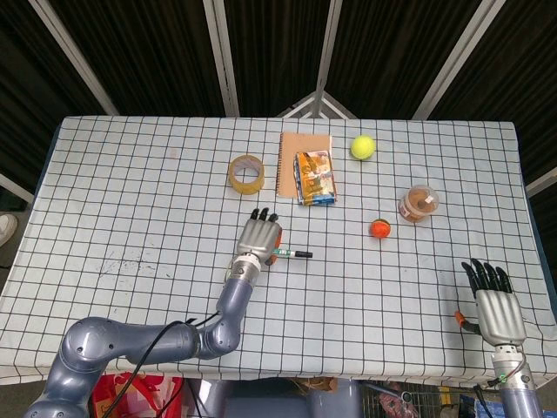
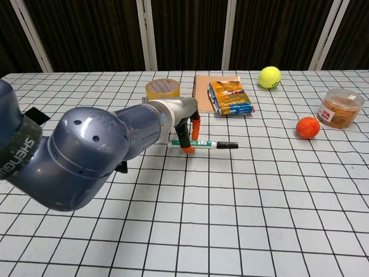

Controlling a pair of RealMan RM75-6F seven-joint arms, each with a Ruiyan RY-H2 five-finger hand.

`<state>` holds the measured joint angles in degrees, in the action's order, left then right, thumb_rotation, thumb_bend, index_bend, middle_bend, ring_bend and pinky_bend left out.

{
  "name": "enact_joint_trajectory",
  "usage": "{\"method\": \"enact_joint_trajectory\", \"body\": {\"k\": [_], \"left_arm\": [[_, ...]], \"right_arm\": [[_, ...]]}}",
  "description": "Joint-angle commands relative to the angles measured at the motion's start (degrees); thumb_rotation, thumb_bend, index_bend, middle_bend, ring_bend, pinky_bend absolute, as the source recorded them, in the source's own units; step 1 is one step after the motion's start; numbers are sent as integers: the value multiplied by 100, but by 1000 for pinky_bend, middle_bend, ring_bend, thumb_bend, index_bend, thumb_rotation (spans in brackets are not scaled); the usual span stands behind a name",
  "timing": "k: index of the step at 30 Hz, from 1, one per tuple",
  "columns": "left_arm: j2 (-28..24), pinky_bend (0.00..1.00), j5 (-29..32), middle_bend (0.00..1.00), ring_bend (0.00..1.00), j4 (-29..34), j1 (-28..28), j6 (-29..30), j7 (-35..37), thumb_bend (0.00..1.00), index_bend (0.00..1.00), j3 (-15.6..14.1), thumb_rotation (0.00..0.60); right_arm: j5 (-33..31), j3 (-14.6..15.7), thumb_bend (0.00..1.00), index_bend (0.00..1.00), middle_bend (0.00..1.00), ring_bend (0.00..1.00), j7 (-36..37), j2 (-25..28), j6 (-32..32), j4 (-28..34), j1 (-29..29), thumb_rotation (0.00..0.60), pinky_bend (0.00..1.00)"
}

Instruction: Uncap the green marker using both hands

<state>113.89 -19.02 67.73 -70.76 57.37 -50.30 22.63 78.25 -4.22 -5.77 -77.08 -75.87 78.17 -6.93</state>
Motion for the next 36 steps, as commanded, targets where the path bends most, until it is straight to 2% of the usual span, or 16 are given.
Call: {"method": "enact_joint_trajectory", "body": {"k": [1,8,15,20,24,36], "left_arm": [[-41,0,-46,141,0,-27,-28,45,77,524,622,141,600],[-141,0,57,140,0,31,-185,90,18,525,623,437,600],[-202,0,329,138,0,257,-445,328,-310,525,625,676,600],[-255,0,580,137,0,409,-590,489,-606,525,626,758,600],[-281,0,757,136,0,485,-693,569,-786,525,627,808,600],[-181,0,938,135,0,421,-871,567,-839,525,626,873,600]], "right_arm": [[63,-121,250,175,67,33,128,111,-4,358,-111,600,47],[-54,-548,250,202,67,33,-180,577,334,1670,-592,600,48],[-775,-1049,250,235,67,33,-822,613,1040,2756,-1327,600,48],[-1440,-1314,250,263,66,34,-966,314,1434,2934,-1792,600,47],[-1885,-1413,251,280,67,33,-1099,86,1626,2873,-2110,600,47],[-2684,-1465,253,312,67,35,-1764,-536,1448,2385,-2760,600,44]]}}
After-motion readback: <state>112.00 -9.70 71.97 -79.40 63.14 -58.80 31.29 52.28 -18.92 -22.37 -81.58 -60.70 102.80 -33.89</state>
